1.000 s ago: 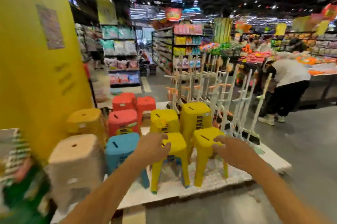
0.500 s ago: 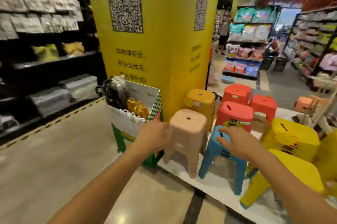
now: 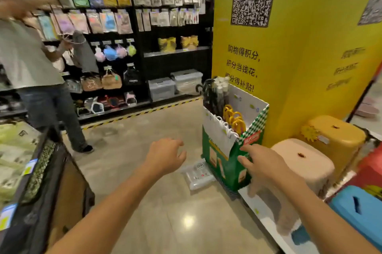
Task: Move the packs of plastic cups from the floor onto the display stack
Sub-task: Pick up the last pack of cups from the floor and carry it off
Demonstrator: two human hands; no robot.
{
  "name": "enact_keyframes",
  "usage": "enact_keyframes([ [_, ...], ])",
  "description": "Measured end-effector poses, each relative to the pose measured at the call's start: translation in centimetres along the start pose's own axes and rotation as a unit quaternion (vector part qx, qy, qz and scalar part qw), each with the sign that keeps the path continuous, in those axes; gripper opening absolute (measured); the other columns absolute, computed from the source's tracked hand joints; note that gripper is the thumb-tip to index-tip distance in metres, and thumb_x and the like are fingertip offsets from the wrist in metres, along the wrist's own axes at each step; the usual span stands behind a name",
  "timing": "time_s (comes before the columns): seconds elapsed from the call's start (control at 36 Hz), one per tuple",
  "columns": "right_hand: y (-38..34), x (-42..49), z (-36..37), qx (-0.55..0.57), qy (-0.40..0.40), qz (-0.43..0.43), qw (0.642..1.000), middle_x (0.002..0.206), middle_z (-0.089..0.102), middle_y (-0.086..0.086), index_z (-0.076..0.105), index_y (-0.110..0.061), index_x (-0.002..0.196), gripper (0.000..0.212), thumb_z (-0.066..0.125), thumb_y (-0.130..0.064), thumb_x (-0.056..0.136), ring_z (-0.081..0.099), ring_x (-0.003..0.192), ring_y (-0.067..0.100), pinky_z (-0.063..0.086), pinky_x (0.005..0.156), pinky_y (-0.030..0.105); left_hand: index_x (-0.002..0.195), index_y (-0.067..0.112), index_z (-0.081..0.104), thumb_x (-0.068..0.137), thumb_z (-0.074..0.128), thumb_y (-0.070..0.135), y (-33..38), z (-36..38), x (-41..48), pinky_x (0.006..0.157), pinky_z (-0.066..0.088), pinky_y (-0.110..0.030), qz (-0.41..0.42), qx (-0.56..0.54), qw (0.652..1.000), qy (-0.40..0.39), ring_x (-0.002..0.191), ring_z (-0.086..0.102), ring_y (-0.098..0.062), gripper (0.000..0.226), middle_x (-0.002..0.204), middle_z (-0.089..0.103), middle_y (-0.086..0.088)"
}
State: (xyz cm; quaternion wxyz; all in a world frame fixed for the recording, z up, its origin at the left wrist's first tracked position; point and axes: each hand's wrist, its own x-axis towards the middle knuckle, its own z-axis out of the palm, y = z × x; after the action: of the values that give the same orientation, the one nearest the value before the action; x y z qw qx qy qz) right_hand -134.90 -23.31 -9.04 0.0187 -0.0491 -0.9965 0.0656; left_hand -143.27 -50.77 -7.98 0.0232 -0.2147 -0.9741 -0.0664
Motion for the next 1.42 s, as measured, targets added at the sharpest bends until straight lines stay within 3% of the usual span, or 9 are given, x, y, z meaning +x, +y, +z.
enact_keyframes([
  [0.28,-4.7,10.8,2.0,-0.008,-0.016,-0.049,0.999,0.121,0.064,-0.002,0.054,-0.030,0.132,0.042,0.041,-0.052,0.098,0.063,0.103,0.018,0.055,0.080,0.033,0.131,0.025,0.058,0.094,0.046,0.050,-8.1,2.4,6.6,0.096,0.049,-0.042,-0.057,-0.029,0.998,0.004,0.114,0.059,-0.022,0.046,0.125,0.064,-0.001],
  [0.64,-8.3,26.9,2.8,-0.016,-0.042,-0.019,0.999,0.133,0.061,0.000,0.047,-0.028,0.142,0.049,0.043,-0.052,0.098,0.060,0.115,0.019,0.053,0.092,0.040,0.135,0.024,0.056,0.095,0.046,0.048,-16.9,4.7,20.6,0.099,0.048,-0.041,-0.056,-0.070,0.996,-0.020,0.121,0.057,-0.022,0.048,0.132,0.061,-0.001],
  [0.81,-7.3,34.2,5.3,-0.001,-0.056,-0.018,0.998,0.132,0.061,-0.001,0.047,-0.030,0.140,0.048,0.042,-0.052,0.098,0.060,0.114,0.020,0.054,0.089,0.040,0.137,0.023,0.054,0.096,0.047,0.047,-18.5,6.5,27.3,0.102,0.045,-0.042,-0.062,-0.078,0.994,-0.043,0.125,0.053,-0.022,0.048,0.136,0.058,-0.001],
  [0.97,-4.0,43.5,9.1,0.020,-0.076,-0.041,0.996,0.134,0.060,-0.002,0.048,-0.028,0.140,0.049,0.042,-0.052,0.098,0.058,0.117,0.019,0.053,0.092,0.041,0.140,0.025,0.051,0.097,0.044,0.048,-18.9,10.1,35.8,0.103,0.044,-0.043,-0.078,-0.076,0.993,-0.053,0.126,0.053,-0.021,0.049,0.139,0.056,0.001],
  [1.08,-0.9,51.2,12.5,0.025,-0.090,-0.064,0.994,0.129,0.062,0.001,0.045,-0.029,0.141,0.047,0.042,-0.049,0.098,0.061,0.111,0.021,0.053,0.086,0.040,0.139,0.025,0.051,0.096,0.044,0.048,-18.6,13.8,42.4,0.099,0.046,-0.040,-0.101,-0.066,0.991,-0.056,0.122,0.057,-0.025,0.049,0.135,0.060,-0.003],
  [1.28,3.8,63.2,21.1,0.038,-0.117,-0.064,0.990,0.125,0.061,0.009,0.045,-0.027,0.142,0.046,0.041,-0.045,0.100,0.060,0.112,0.030,0.051,0.086,0.043,0.139,0.016,0.052,0.093,0.048,0.043,-17.8,22.6,51.8,0.099,0.044,-0.040,-0.182,-0.137,0.970,-0.085,0.118,0.057,-0.034,0.053,0.127,0.063,-0.014],
  [1.42,5.8,68.3,30.0,0.102,-0.151,-0.042,0.982,0.119,0.063,0.015,0.047,-0.021,0.141,0.045,0.046,-0.035,0.098,0.058,0.110,0.036,0.048,0.089,0.044,0.143,0.020,0.048,0.096,0.046,0.043,-18.0,29.5,55.0,0.100,0.045,-0.041,-0.226,-0.168,0.954,-0.099,0.124,0.054,-0.029,0.052,0.137,0.056,-0.009],
])
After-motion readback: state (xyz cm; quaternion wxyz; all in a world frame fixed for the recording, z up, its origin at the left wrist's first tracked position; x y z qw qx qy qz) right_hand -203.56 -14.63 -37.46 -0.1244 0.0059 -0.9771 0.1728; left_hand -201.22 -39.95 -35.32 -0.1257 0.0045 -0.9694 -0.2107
